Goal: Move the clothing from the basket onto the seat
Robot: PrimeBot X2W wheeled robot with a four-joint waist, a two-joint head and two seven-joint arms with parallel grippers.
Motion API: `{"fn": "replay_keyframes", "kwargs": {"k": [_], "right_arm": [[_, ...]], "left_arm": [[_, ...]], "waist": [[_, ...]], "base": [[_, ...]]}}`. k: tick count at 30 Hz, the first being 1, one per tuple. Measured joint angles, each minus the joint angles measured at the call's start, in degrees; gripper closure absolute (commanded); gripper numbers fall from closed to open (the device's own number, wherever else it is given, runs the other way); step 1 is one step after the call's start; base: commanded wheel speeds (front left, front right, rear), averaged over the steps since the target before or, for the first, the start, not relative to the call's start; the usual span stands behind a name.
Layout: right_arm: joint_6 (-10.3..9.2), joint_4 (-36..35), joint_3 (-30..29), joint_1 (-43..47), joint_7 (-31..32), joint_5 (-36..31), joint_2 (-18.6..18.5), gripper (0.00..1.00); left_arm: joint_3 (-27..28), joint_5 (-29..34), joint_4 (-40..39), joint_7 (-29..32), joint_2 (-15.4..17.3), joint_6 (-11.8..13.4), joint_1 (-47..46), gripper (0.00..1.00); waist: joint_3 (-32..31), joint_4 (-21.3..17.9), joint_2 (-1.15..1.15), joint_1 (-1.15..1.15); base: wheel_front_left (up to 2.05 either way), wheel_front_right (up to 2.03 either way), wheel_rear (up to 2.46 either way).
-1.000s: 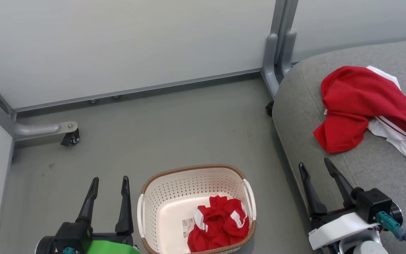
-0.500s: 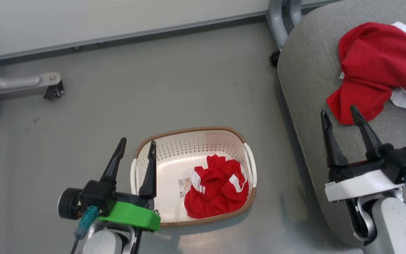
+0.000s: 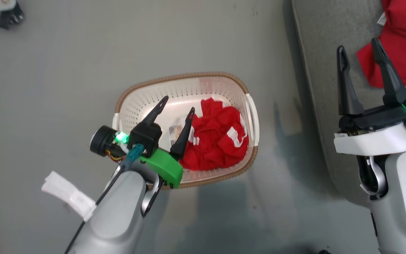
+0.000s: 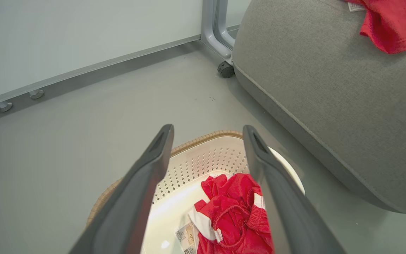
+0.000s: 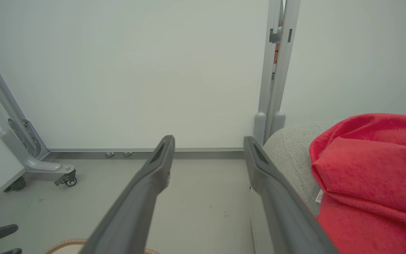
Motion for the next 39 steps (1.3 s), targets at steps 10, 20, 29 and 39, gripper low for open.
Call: {"fn": "replay_keyframes", "kwargs": {"k": [10,20,29,39], "right_arm": [[0.00,-4.4,1.3,-3.4,0.0,0.7,0.0,0.00],[0.00,-8.9,3.1,-6.7,0.0,0.6,-0.7,0.00],[0.00,-11.9,3.4,-8.6,0.0,2.6,-1.2,0.00],[0.00,-14.9,5.8,-9.3,0.0,2.6,-2.4,0.00]], "left_arm": [[-11.9,-2.7,19.4,0.0,0.0,-0.3,-14.4,0.00],[-23.6,-0.5,31.5,0.0,0.0,-0.3,-26.9,0.00],[-31.2,3.7,36.5,0.0,0.0,-0.3,-34.5,0.00],[-35.0,5.7,39.6,0.0,0.0,0.1,-38.6,0.00]], "waist": [[10.5,-1.8,0.00,0.00],[19.9,-3.3,0.00,0.01],[27.1,-4.1,0.00,0.01],[32.7,-4.8,0.00,0.01]], "base": [[0.00,0.00,0.00],[0.00,0.00,0.00],[0.00,0.00,0.00],[0.00,0.00,0.00]]}}
